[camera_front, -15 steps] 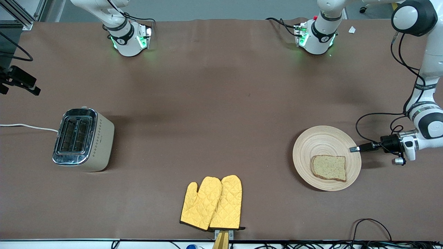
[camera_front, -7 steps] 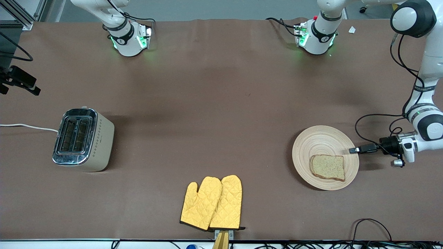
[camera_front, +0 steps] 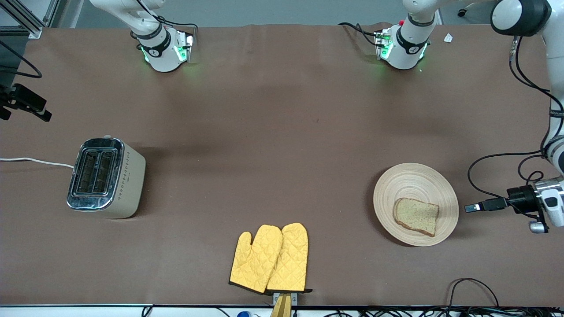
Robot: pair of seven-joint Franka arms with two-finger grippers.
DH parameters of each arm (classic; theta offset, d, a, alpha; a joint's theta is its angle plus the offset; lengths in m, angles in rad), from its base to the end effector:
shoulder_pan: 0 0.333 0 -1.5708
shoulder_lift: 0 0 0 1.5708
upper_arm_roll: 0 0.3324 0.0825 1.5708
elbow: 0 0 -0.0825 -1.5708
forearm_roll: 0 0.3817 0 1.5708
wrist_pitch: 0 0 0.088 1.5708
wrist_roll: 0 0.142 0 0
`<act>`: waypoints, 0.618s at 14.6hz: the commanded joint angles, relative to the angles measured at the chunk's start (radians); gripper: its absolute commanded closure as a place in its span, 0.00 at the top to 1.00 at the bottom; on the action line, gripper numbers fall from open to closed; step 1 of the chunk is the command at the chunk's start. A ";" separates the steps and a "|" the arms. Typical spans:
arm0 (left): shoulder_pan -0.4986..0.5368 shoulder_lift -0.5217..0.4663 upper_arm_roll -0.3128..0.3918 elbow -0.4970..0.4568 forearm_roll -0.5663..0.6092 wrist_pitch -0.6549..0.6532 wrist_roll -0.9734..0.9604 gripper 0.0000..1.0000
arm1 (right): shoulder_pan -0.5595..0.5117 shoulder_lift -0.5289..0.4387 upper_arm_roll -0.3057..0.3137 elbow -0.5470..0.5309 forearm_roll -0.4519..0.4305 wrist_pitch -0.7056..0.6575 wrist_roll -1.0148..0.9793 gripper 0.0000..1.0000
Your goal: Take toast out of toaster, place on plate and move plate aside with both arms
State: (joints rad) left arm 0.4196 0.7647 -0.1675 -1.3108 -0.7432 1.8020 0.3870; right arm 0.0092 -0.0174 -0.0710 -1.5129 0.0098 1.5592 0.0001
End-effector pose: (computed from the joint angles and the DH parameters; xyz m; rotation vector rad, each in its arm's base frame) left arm 0.7188 0.1309 0.2849 2.2800 0.2058 0.0208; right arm 0.5470 -0.0328 0.6416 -3.1294 0.0963 -0.1002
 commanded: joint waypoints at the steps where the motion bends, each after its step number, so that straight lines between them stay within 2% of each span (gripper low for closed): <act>1: -0.048 -0.096 0.011 -0.015 0.112 0.023 -0.101 1.00 | -0.017 -0.009 0.010 -0.009 0.012 -0.001 -0.014 1.00; 9: -0.247 -0.318 0.000 -0.016 0.517 0.027 -0.391 1.00 | -0.017 -0.010 0.010 -0.009 0.012 -0.001 -0.014 1.00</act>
State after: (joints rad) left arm 0.2222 0.5151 -0.1762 -1.3022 -0.3134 1.8225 0.0573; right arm 0.0092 -0.0174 -0.0713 -1.5130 0.0098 1.5591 -0.0001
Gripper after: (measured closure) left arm 0.000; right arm 0.000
